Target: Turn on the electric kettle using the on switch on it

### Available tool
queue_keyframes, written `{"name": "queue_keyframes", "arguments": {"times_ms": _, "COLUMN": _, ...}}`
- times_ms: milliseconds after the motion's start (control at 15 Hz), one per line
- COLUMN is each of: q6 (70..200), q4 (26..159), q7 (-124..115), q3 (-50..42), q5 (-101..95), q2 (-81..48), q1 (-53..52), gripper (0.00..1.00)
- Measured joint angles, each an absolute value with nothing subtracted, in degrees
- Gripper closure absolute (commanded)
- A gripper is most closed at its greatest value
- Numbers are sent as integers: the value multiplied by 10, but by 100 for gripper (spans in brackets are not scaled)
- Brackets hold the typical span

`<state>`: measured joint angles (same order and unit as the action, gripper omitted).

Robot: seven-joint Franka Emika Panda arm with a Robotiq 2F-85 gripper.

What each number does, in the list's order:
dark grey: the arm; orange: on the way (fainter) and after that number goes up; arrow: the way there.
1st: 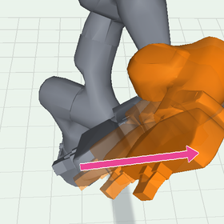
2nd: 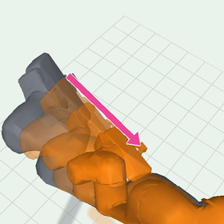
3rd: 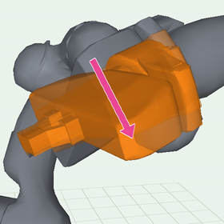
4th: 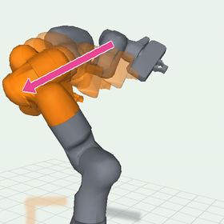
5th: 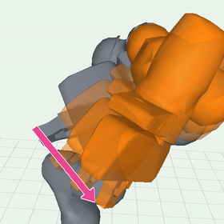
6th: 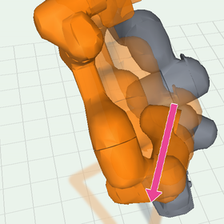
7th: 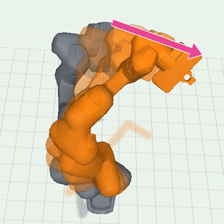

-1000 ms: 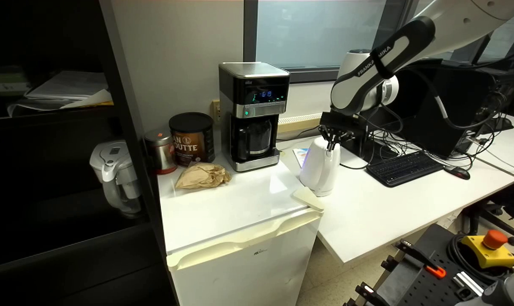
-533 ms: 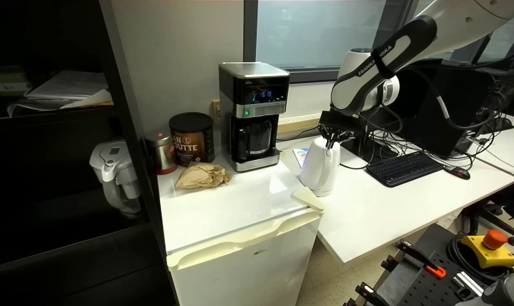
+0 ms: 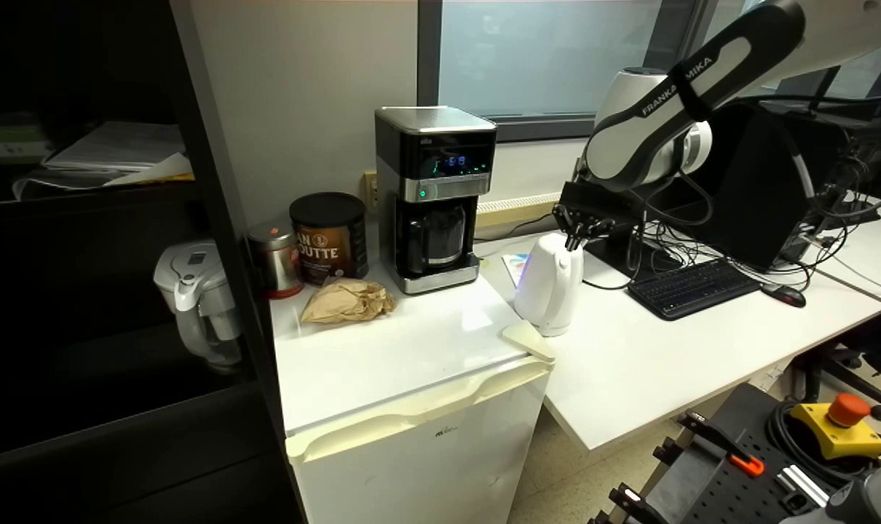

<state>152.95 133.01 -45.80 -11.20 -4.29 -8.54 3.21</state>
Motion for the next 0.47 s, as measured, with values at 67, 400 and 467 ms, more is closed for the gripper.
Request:
{"name": "queue_keyframes", "arguments": {"times_ms": 67, "q6": 1530, "q4": 1342, "q7": -458, "q3": -112, "q5": -46, "q2": -73, "q1": 32, "gripper": 100}}
{"name": "queue_keyframes", "arguments": {"times_ms": 400, "q6": 1530, "q4": 1406, "q7": -458, "q3": -104, "q5": -68, "q2": -12, "q1": 33, "gripper": 100}}
{"name": "queue_keyframes", "arguments": {"times_ms": 467, "q6": 1531, "q4": 1418, "q7": -459, "q3": -100, "q5": -72, "q2": -1, "q1": 33, "gripper": 100}}
